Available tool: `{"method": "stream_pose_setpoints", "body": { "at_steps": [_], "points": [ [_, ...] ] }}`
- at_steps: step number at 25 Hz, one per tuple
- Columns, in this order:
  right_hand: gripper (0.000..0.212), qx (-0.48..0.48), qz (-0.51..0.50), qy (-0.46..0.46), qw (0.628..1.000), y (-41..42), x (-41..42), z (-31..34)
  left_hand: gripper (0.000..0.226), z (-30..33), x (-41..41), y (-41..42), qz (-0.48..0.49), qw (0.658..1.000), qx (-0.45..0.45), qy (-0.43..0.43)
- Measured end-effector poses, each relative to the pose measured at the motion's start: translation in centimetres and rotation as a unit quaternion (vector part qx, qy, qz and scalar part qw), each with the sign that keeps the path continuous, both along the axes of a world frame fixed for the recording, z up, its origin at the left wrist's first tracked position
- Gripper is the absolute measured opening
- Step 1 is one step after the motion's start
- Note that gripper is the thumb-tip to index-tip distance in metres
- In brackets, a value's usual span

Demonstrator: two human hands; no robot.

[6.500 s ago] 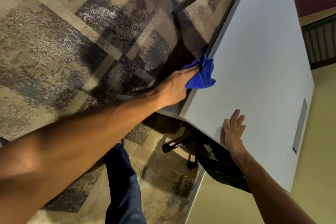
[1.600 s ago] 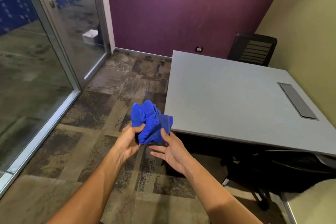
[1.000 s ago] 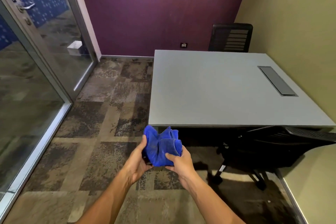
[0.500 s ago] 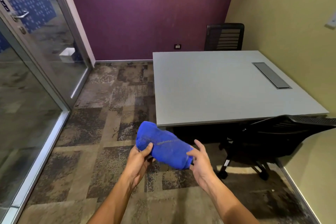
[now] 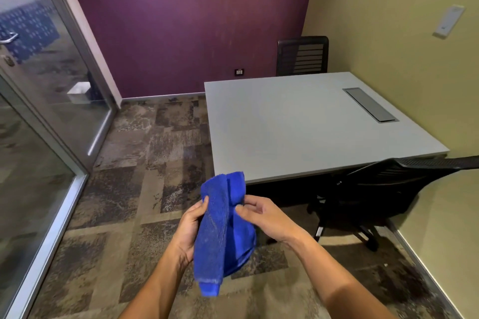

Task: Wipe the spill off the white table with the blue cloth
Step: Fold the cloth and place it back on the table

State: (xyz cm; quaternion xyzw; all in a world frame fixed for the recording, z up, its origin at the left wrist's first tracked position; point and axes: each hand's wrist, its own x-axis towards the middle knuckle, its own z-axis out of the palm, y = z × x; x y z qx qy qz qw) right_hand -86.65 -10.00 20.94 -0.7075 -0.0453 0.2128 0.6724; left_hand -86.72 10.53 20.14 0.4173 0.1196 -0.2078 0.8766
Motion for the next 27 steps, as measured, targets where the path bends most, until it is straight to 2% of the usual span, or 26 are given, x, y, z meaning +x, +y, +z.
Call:
{"method": "stream_pose_setpoints", "body": {
  "at_steps": [4,8,12,14,17,20,22,25,27],
  "points": [
    [0.032,0.016,-0.038,-0.01,0.999,-1.2,0.3,0.7,0.061,-1.1,0.7,-1.5,-0.019,0.993,0.084,0.086],
    [0.034,0.044,-0.106,0.02,0.993,-3.6,1.0,1.1,0.081,-2.1,0.0,-3.1,-0.022,0.991,0.101,0.083],
    [0.035,0.061,-0.139,0.032,0.988,-5.9,1.7,1.3,0.056,-1.2,-0.1,-6.0,-0.039,0.991,0.123,0.022],
    [0.032,0.067,-0.146,0.024,0.987,-7.2,2.1,1.5,0.04,-0.8,0.3,-7.6,0.003,0.984,0.176,0.019],
    [0.043,0.06,-0.165,0.022,0.984,-9.9,2.9,1.6,0.015,-0.3,1.4,-8.6,0.086,0.957,0.274,0.037],
    [0.06,0.031,-0.2,0.007,0.979,-13.1,3.8,1.8,0.029,0.7,2.5,-8.7,0.147,0.931,0.335,0.017],
    [0.07,0.002,-0.203,-0.031,0.979,-14.6,3.9,2.0,0.032,1.8,2.7,-8.9,0.163,0.899,0.403,-0.051],
    [0.067,-0.066,-0.17,-0.113,0.977,-15.9,3.8,2.0,0.023,2.9,2.9,-9.5,0.106,0.85,0.473,-0.203],
    [0.063,-0.116,-0.161,-0.166,0.966,-16.5,3.7,2.0,0.032,3.4,3.3,-10.2,0.055,0.831,0.496,-0.246]
  ]
}}
